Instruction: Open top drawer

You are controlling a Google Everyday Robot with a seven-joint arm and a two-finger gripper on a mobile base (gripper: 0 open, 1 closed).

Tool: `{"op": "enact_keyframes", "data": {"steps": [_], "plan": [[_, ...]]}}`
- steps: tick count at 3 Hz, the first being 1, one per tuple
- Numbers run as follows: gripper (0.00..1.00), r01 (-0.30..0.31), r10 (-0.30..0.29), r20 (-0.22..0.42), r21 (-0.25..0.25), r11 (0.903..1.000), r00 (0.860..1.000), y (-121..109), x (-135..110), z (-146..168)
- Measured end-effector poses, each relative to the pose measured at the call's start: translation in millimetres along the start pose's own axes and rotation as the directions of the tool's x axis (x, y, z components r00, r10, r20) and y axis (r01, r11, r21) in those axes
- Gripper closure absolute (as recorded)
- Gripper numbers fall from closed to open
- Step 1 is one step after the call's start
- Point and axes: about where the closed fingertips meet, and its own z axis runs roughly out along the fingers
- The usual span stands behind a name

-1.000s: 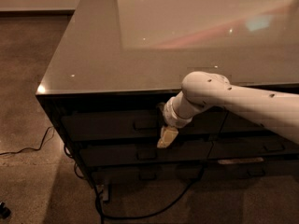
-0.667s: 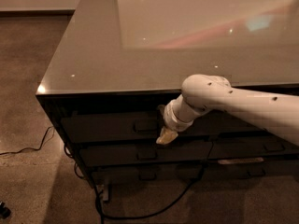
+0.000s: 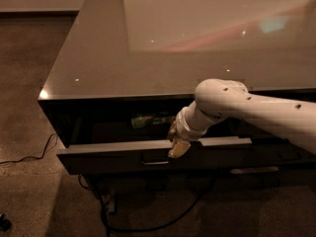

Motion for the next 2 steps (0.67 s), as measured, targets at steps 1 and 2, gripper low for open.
{"op": "enact_keyframes", "data": {"steps": [1,2], "plan": [[0.86,0.000,0.000,0.000,0.000,1.0000,1.000,1,0,-1],[0.62,0.000,0.000,-0.003,-0.005,1.0000,1.000,13,-2,-13]]}}
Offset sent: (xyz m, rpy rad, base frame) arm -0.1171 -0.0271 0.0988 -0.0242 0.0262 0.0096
